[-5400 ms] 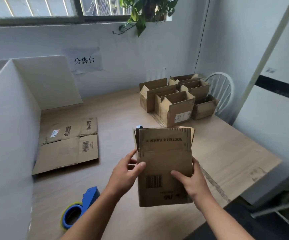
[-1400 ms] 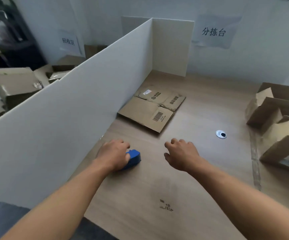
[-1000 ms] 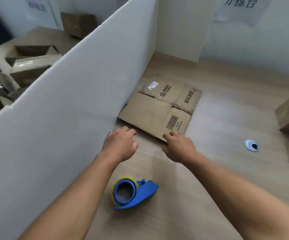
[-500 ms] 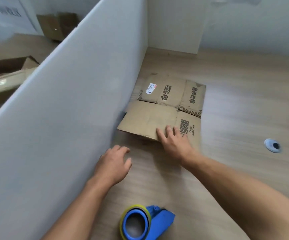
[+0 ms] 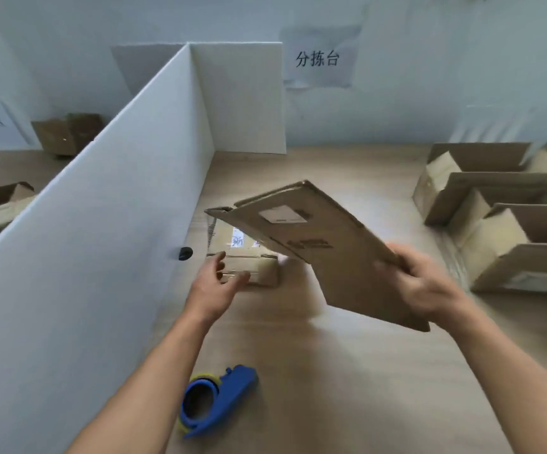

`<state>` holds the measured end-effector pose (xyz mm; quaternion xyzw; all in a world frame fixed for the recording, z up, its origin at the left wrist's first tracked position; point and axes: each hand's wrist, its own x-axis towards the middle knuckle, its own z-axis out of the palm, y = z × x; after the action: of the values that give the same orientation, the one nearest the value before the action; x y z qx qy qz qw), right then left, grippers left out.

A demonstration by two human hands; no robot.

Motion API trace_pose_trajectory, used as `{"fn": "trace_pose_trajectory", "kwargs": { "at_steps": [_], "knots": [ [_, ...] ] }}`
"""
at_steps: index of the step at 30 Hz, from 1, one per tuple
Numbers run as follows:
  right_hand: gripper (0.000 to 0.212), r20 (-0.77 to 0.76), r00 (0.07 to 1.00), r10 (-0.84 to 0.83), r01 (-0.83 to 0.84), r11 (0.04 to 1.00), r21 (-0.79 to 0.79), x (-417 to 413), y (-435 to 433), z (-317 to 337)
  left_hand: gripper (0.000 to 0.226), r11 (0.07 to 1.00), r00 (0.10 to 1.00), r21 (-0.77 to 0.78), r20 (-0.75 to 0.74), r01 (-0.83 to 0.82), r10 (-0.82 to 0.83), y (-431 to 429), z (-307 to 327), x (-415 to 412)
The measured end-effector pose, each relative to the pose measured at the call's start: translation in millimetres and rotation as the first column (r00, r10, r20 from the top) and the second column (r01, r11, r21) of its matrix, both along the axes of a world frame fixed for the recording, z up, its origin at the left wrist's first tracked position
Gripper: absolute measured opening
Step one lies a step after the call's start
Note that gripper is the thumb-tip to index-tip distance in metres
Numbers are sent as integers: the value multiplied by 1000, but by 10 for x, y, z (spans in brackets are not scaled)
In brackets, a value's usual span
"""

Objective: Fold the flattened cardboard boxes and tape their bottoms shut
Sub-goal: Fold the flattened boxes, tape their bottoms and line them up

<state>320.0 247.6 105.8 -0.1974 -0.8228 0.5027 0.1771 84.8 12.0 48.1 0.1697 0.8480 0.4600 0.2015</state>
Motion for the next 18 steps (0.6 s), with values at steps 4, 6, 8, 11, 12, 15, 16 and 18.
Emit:
{"fn": "trace_pose_trajectory", "kwargs": {
  "at_steps": [4, 6, 8, 11, 12, 15, 16, 18],
  "knots": [
    [59, -112, 986, -124, 66, 904, -423, 882, 73, -4, 84, 975, 998, 221, 65, -26, 12, 133, 80, 405],
    [62, -110, 974, -200, 109, 829, -549, 1206, 94, -53, 86, 942, 994, 335, 108, -16, -21, 159, 113, 598],
    [45, -92, 969, -228, 119, 763, -635, 1457, 56, -77, 97, 924, 989, 382, 139, -13, -43, 156, 127, 743],
    [75, -47, 975, -215, 135, 753, -644, 1740, 30, -156, 103, 914, 985, 405, 162, -5, -66, 166, 106, 882],
    [91, -37, 979, -200, 129, 748, -651, 1817, 16, -164, 101, 913, 982, 408, 173, -3, -74, 173, 102, 934],
    [100, -54, 981, -184, 103, 742, -663, 1982, 0, -189, 107, 909, 973, 415, 217, -20, -78, 186, 82, 1058],
    [97, -52, 982, -183, 103, 741, -663, 2018, 4, -189, 118, 909, 971, 415, 229, -30, -73, 177, 55, 1063],
    [78, -51, 981, -188, 107, 737, -667, 2089, 37, -199, 125, 905, 969, 420, 241, -62, -46, 131, 73, 1086]
  ]
}}
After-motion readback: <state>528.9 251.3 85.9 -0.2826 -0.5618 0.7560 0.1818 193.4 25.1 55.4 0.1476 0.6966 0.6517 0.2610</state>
